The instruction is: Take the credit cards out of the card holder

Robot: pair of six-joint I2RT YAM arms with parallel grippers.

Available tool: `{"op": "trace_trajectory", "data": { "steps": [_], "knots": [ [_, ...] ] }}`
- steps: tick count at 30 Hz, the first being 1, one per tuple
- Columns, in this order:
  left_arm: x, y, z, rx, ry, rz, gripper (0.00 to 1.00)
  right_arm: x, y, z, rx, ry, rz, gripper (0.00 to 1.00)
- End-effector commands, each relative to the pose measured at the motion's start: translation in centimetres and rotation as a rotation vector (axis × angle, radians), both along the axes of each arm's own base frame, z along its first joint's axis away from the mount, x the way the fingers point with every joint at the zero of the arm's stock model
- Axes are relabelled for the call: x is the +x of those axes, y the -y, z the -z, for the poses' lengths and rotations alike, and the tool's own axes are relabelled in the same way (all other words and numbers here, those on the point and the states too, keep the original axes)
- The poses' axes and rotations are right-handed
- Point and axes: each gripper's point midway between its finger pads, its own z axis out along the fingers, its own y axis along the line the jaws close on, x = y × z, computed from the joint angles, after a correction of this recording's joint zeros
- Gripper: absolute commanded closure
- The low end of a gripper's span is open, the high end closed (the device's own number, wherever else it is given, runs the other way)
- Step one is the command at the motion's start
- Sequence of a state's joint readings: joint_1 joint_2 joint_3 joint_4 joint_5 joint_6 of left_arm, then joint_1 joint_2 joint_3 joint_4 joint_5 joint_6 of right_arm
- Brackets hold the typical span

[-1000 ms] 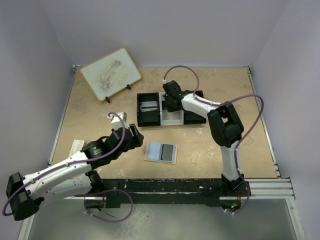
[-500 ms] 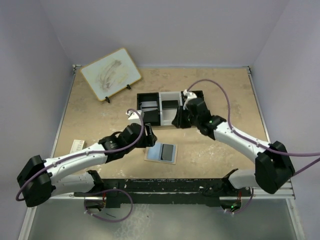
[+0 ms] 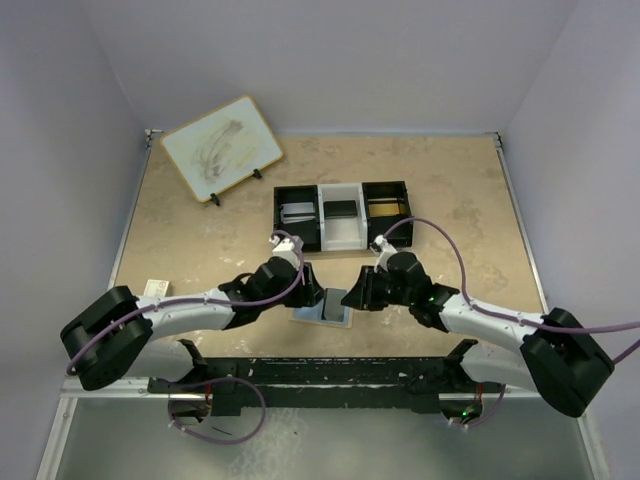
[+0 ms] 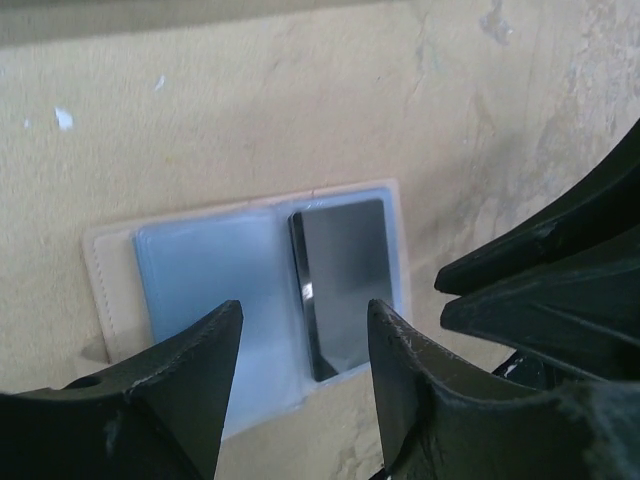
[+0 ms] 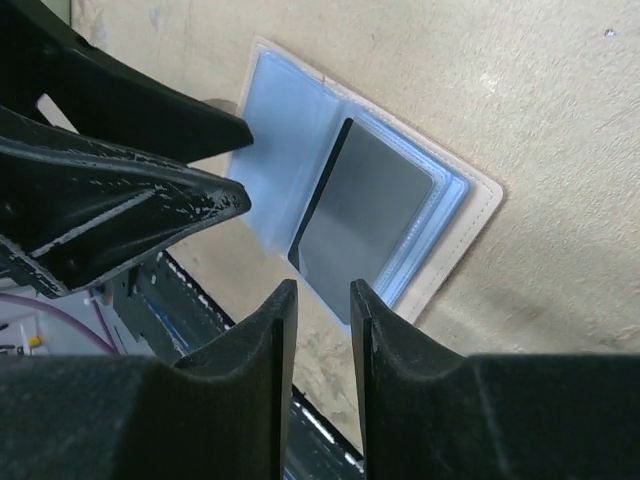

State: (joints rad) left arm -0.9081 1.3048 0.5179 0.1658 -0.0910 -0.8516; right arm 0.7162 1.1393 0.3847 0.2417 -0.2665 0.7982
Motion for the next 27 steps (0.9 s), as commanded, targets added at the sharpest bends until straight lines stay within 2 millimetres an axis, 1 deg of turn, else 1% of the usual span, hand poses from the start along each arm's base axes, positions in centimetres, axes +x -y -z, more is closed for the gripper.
{"op": "trace_trajectory", "data": {
  "steps": [1,3,5,9,14,16,18,23,27],
  "knots": [
    [-0.3,2.0,-2.2,-0.212,0.024,0.011,0.49,0.6,-1.7,-0.9,0.103,0.039,-0.021,0.7],
    [-0.4,1.7,-1.9,-0.232,0.015,-0.008,0.5,1.0,-2.0,-0.4,0.09,0.035,-0.023,0.74],
    [-0.5,1.8,-2.1,-0.272,0.013,-0.016,0.5,1.4,-1.7,0.4,0.065,0.026,0.007,0.78],
    [-1.0,2.2,-2.5,-0.328,0.012,-0.01,0.5,2.0,-1.2,1.6,0.033,0.014,0.058,0.78],
    [-1.6,2.6,-1.8,-0.31,-0.006,0.016,0.51,1.8,-1.2,4.1,-0.005,-0.037,0.05,0.8],
    [-1.8,2.7,-1.4,-0.296,-0.01,0.018,0.51,1.7,-0.6,5.7,-0.048,-0.083,0.089,0.87],
    [-2.1,2.7,-0.7,-0.271,-0.015,0.02,0.51,1.4,0.1,6.8,-0.062,-0.106,0.122,0.88],
    [-2.5,2.2,1.3,-0.165,-0.034,0.006,0.52,0.5,1.2,7.7,-0.065,-0.126,0.162,0.87],
    [-2.7,1.7,2.1,-0.132,-0.042,-0.011,0.52,0.3,1.6,7.1,-0.072,-0.114,0.162,0.86]
  ]
}}
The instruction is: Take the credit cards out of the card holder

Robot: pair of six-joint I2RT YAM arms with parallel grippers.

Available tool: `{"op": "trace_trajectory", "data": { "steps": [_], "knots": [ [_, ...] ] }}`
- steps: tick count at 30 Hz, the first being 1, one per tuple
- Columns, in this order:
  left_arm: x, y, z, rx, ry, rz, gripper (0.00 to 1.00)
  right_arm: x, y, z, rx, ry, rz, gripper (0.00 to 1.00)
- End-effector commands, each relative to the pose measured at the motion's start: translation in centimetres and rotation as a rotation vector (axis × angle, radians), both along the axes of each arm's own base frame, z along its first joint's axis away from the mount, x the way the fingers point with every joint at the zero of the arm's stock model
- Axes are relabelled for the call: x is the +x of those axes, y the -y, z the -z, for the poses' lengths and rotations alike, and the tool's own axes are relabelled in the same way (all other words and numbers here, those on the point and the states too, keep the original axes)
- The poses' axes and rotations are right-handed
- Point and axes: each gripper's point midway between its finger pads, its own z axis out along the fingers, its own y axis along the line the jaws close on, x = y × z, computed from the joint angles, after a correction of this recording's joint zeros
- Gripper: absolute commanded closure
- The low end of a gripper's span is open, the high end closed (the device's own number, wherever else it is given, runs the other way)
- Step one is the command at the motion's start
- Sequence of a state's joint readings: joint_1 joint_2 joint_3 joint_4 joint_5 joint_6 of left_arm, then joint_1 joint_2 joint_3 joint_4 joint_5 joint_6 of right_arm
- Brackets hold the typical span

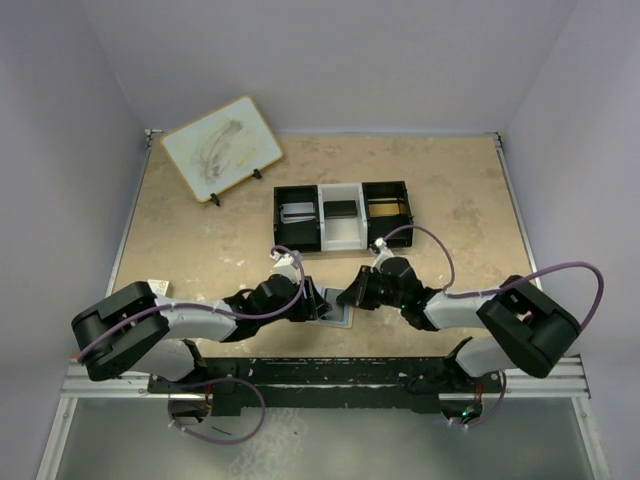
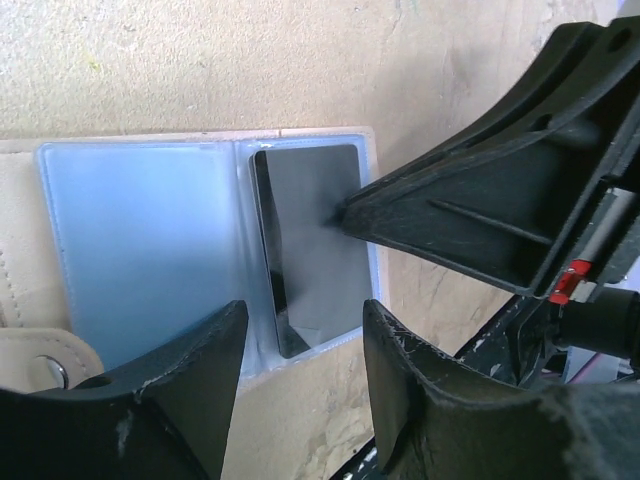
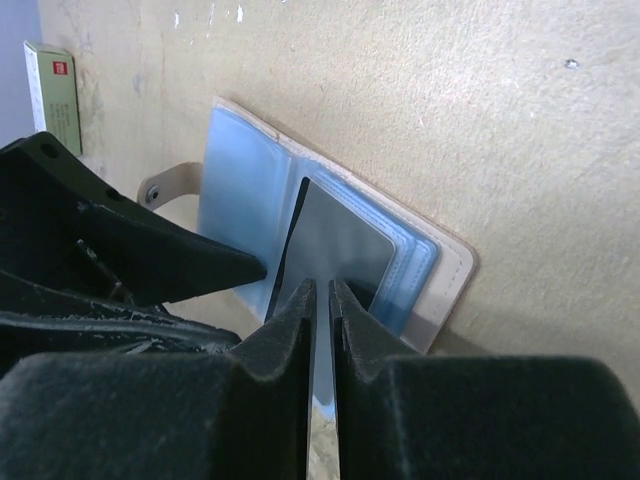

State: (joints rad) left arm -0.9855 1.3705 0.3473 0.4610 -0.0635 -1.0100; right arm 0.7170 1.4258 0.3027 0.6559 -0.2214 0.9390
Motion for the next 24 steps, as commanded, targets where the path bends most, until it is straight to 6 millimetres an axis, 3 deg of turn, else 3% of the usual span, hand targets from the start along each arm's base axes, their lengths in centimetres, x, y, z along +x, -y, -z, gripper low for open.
{"op": "trace_trajectory", "data": {
  "steps": [1,8,15,24],
  "knots": [
    [0.7,0.2,-0.4,0.014,0.03,-0.029,0.52,-1.7,3.1,2.9,-0.142,-0.071,0.042,0.86],
    [0.5,0.2,0.3,0.014,0.021,-0.032,0.53,-1.7,3.5,1.4,-0.141,-0.042,0.053,0.82],
    [0.5,-0.1,0.5,0.008,0.021,-0.047,0.54,-1.3,2.2,0.6,-0.095,-0.028,0.016,0.84],
    [0.7,-0.3,0.4,-0.009,0.026,-0.072,0.54,-0.5,1.7,-4.0,-0.034,0.054,0.024,0.8]
  ]
}}
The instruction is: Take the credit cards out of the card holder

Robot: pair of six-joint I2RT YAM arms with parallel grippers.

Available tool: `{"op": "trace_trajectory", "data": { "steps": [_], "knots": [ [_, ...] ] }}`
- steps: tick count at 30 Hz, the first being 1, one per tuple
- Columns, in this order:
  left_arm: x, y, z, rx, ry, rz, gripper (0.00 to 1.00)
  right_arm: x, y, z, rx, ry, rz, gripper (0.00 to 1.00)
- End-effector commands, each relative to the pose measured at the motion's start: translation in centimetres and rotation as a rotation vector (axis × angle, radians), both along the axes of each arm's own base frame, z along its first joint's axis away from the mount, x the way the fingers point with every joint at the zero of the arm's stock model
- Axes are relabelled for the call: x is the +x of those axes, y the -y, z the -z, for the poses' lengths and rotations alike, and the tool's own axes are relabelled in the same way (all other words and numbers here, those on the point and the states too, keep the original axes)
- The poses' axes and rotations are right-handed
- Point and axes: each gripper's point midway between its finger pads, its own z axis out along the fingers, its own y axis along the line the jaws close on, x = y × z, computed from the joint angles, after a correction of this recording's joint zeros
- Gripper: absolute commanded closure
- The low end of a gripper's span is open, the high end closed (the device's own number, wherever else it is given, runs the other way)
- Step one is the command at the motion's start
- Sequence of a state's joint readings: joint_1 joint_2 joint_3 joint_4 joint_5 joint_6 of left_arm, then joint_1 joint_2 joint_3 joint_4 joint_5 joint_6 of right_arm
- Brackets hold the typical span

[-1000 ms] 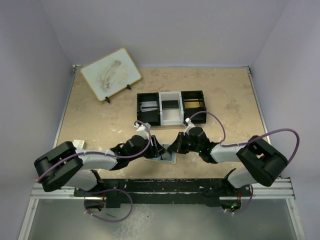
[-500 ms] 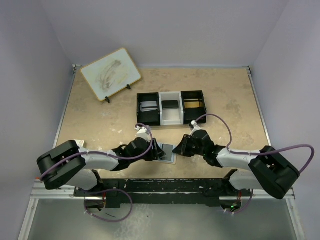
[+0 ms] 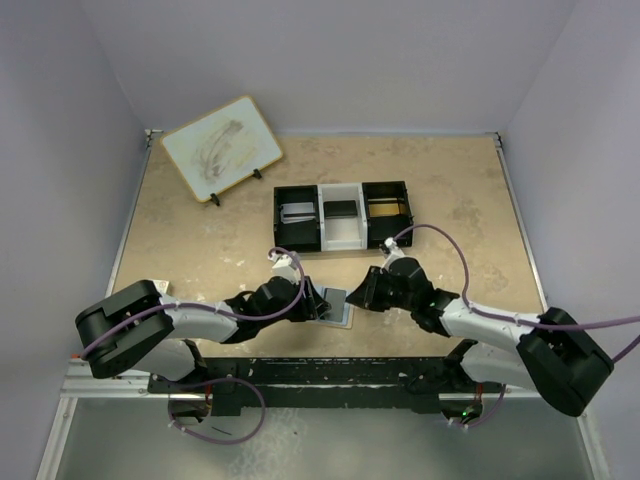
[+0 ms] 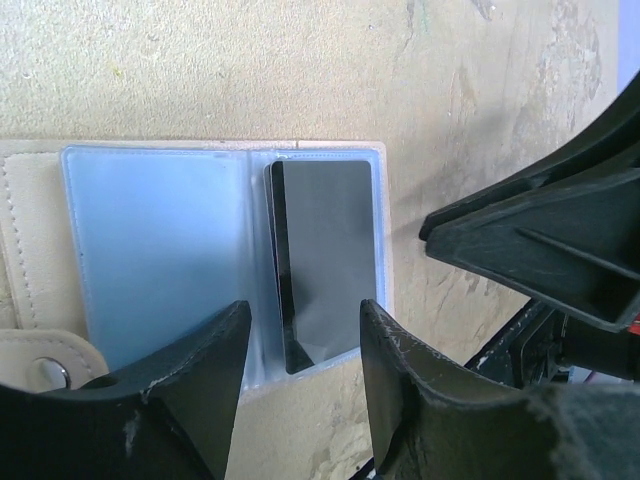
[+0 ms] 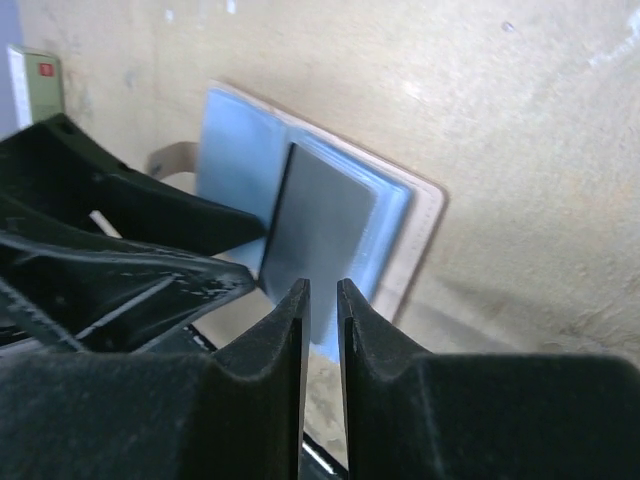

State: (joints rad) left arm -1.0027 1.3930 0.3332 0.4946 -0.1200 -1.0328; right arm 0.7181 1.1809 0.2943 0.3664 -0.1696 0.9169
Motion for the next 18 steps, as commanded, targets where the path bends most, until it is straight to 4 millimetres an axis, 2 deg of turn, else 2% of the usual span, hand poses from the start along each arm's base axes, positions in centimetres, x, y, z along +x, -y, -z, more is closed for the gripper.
{"op": "trace_trajectory", "data": {
  "steps": [1,4,11,15,18],
  "knots": [
    [0.5,-0.1,-0.2,-0.02,0.019,-0.031,0.54,0.9,-0.9,-2.8,0.042,0.06,-0.014,0.8],
    [0.5,-0.1,-0.3,-0.026,0.021,-0.035,0.54,0.7,-1.6,-2.7,0.071,0.051,-0.037,0.8],
    [0.5,-0.1,-0.1,-0.025,0.018,-0.038,0.55,0.0,-2.7,-0.5,0.087,0.0,-0.107,0.81],
    [0.5,-0.3,0.2,-0.023,0.013,-0.043,0.55,-0.1,-2.7,0.4,0.075,-0.019,-0.106,0.83],
    [0.4,-0.5,0.3,-0.02,0.012,-0.046,0.55,0.2,-2.2,0.1,0.057,-0.013,-0.078,0.83]
  ]
}}
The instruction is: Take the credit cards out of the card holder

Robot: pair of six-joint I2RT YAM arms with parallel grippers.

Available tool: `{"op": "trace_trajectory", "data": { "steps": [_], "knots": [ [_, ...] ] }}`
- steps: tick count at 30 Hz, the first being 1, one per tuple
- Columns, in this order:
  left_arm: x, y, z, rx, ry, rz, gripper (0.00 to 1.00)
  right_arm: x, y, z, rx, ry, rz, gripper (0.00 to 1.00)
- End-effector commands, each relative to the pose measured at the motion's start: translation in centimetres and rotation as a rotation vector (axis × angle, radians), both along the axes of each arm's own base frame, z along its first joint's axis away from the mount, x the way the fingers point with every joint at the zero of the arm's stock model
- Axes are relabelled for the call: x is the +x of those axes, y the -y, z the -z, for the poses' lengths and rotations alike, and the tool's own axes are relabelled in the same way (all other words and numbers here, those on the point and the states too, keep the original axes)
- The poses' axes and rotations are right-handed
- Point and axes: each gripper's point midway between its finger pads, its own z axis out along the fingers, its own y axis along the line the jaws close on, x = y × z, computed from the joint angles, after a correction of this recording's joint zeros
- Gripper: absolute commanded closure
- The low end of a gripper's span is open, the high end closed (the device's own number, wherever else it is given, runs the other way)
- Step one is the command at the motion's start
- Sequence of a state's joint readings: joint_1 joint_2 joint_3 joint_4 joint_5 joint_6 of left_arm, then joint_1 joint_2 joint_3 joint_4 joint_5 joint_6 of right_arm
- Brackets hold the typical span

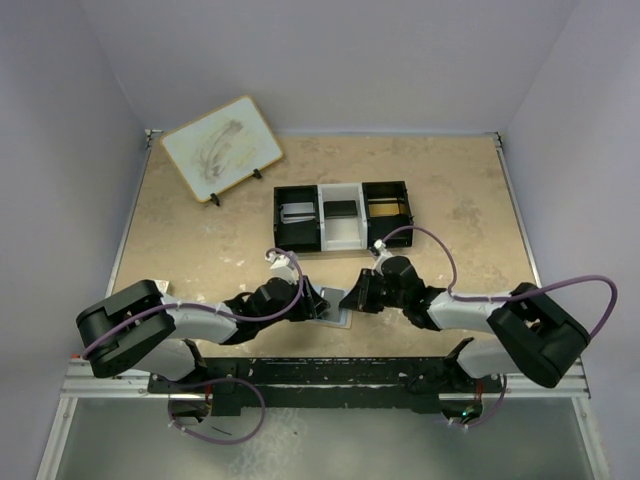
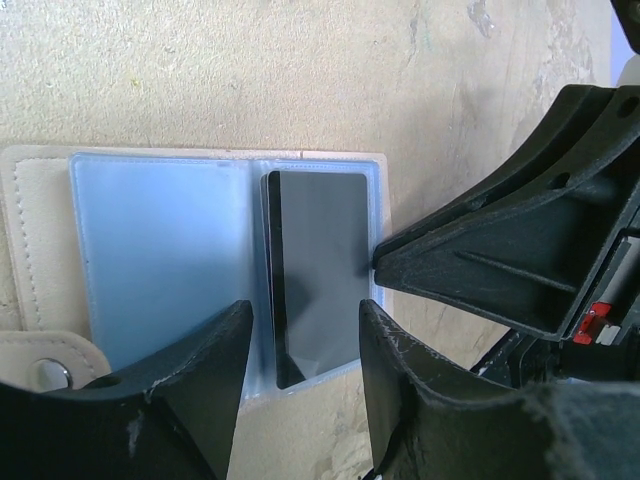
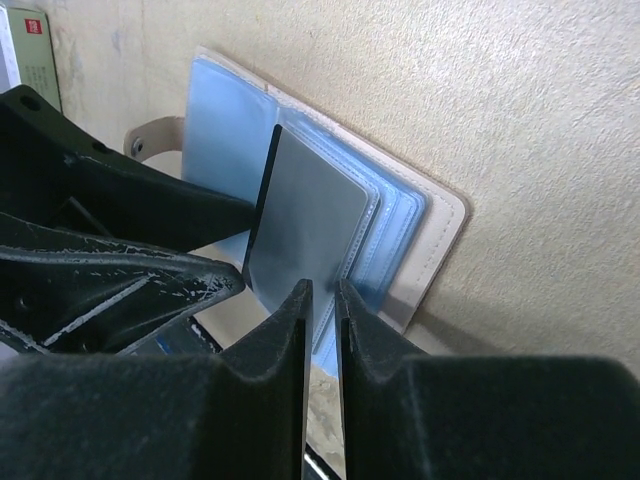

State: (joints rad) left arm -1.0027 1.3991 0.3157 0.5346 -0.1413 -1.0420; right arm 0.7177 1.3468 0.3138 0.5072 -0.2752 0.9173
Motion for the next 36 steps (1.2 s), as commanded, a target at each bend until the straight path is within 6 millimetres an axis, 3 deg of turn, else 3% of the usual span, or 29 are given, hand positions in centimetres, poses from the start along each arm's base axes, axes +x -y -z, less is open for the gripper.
{"op": "trace_trajectory", "data": {
  "steps": [1,6,15,27,36],
  "knots": [
    [0.1,-0.3,0.2,-0.009,-0.001,-0.024,0.55,0.7,-0.1,-1.2,0.009,0.04,0.013,0.82],
    [0.1,-0.3,0.1,-0.012,0.001,-0.025,0.55,0.8,-0.3,-2.4,0.026,0.06,0.007,0.81],
    [0.0,-0.4,0.2,-0.008,-0.003,-0.028,0.55,0.2,-0.7,-0.1,0.027,0.001,-0.014,0.83],
    [-0.4,-0.6,0.3,-0.063,-0.015,-0.039,0.56,0.0,-1.1,1.0,0.036,-0.026,-0.027,0.84],
    [-0.2,-0.9,-1.0,-0.215,-0.015,-0.11,0.82,-0.8,-0.9,1.9,0.047,-0.054,-0.029,0.85]
  ]
}}
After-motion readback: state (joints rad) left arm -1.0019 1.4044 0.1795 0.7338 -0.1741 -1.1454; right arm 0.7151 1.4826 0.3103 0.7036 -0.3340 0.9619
